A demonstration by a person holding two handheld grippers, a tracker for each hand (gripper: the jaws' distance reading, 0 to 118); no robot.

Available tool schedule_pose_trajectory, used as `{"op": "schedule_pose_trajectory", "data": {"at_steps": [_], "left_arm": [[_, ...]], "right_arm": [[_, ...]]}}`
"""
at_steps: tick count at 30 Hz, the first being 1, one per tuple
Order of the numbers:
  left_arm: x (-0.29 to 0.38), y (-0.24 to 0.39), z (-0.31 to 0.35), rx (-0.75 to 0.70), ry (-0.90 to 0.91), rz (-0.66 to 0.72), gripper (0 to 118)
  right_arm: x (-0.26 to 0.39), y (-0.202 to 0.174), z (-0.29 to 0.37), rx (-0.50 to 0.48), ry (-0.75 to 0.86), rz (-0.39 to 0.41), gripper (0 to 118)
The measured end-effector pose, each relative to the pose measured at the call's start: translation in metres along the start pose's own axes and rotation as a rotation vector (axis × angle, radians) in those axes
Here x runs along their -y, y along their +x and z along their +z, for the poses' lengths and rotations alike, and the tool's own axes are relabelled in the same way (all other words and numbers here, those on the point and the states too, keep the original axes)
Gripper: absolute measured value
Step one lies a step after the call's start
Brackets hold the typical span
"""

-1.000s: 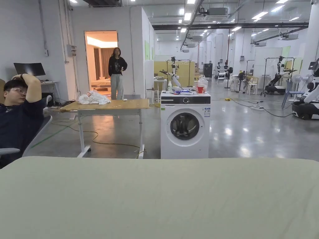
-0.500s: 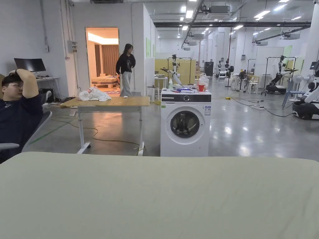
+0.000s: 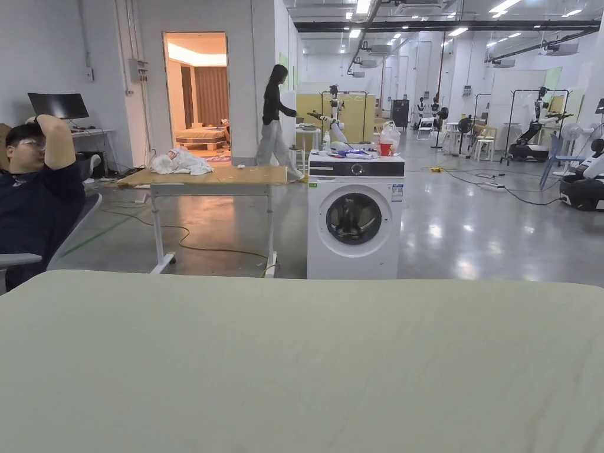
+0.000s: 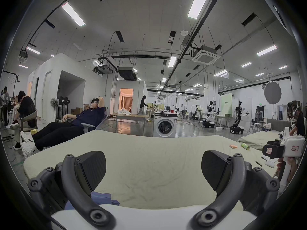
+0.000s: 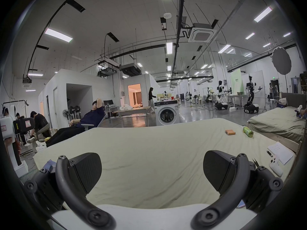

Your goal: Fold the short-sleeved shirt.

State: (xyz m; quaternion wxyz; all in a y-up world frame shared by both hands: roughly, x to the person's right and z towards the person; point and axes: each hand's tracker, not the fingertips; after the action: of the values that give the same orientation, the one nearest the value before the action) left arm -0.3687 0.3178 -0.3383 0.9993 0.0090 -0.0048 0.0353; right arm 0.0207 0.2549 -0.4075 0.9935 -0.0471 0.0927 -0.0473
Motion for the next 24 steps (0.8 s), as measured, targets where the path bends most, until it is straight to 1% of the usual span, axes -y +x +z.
{"op": "schedule_pose_trajectory", "data": {"at_steps": [4, 12, 14, 16, 19, 22, 24], "left_arm": [[0.0, 0.0, -0.003, 0.009, -0.02, 0.001, 115], [0.007, 0.008, -0.007, 0.016, -0.044, -0.057, 115], [0.007, 0.008, -0.007, 0.014, -0.048, -0.063, 115], [0.007, 0.008, -0.008, 0.01, -0.051, -0.065, 115], [0.007, 0.007, -0.009, 0.006, -0.059, -0.06, 115], [0.008, 0.006, -0.01, 0.002, -0.064, -0.053, 115], [0.009, 0.004, -0.011, 0.006, -0.069, -0.042, 115]], "right_arm": [[0.002, 0.0, -0.001, 0.002, -0.013, -0.001, 118], [0.006, -0.003, -0.002, 0.005, -0.043, 0.031, 118], [0.006, -0.002, -0.003, -0.001, -0.047, 0.025, 118], [0.006, 0.001, -0.005, -0.007, -0.047, 0.0, 118], [0.004, 0.004, -0.01, 0.04, -0.068, -0.067, 118], [-0.001, 0.002, -0.013, 0.081, -0.088, -0.074, 118], [-0.004, -0.003, -0.015, 0.157, -0.126, -0.087, 118]]}}
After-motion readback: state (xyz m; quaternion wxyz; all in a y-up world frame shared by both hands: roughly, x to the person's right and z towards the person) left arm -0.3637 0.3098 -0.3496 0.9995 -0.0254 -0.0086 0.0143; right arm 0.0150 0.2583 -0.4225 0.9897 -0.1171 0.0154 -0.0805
